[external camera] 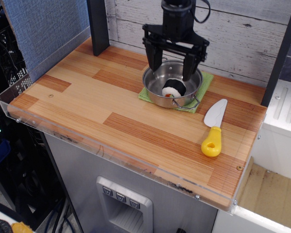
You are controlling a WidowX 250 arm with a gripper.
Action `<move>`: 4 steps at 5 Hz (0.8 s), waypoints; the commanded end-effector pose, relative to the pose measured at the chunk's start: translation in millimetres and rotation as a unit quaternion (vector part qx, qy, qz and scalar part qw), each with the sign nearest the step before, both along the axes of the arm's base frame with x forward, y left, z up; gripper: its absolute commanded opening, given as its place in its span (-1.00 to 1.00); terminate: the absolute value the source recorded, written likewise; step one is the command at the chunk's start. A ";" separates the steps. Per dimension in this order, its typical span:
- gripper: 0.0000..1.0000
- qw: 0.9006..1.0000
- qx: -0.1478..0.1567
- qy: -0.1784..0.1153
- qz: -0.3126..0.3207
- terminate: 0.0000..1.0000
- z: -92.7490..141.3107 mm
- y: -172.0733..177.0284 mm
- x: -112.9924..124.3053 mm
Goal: Move sushi from pot to back left corner.
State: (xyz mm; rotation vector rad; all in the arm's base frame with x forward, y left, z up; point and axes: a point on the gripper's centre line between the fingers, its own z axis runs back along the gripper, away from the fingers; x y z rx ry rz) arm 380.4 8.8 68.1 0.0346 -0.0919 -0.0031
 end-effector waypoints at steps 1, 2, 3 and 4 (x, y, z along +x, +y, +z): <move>1.00 1.000 0.013 0.002 -0.006 -1.00 -7.7 -2.0 9.3; 1.00 1.000 0.015 0.012 -0.003 -1.00 -17.0 -0.1 7.1; 1.00 1.000 0.013 0.019 -0.004 -1.00 -23.7 -2.8 5.7; 1.00 1.000 0.011 0.023 -0.005 -1.00 -29.5 -15.3 3.8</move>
